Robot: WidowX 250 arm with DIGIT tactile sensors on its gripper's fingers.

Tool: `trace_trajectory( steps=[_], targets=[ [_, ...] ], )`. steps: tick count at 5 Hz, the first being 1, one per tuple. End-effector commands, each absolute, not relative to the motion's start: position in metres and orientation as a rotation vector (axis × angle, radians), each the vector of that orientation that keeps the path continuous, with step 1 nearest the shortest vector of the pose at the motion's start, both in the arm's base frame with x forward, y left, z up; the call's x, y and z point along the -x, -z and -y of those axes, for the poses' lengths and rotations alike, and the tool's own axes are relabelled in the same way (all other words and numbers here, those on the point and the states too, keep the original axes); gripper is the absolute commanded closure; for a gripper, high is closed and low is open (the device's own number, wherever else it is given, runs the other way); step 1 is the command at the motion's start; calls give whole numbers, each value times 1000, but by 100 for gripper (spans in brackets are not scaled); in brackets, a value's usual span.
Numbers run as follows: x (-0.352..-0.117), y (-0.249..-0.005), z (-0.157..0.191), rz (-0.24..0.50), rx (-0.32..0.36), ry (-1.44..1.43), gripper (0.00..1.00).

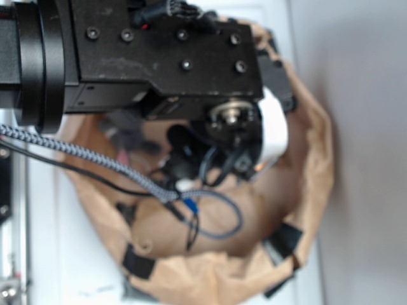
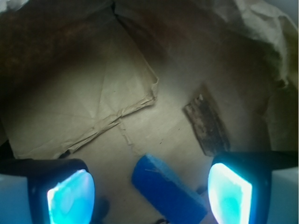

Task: Grab the wood chip.

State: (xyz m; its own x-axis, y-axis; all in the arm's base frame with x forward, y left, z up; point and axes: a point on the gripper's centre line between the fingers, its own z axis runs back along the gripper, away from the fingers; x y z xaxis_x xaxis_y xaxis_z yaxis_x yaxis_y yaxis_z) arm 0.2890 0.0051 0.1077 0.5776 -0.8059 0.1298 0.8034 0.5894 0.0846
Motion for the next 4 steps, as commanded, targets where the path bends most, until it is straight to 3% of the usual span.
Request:
trace_trajectory(
  steps=[1,2,3,4],
  targets=[
    [-325,-87,-7,234,-81,992,0],
    [-322,-74,-1,217,-75,1014,0],
    [-300,-78,15,244,-66,1094,0],
    [-293,-72,20,241,-65,1134,0]
  ],
)
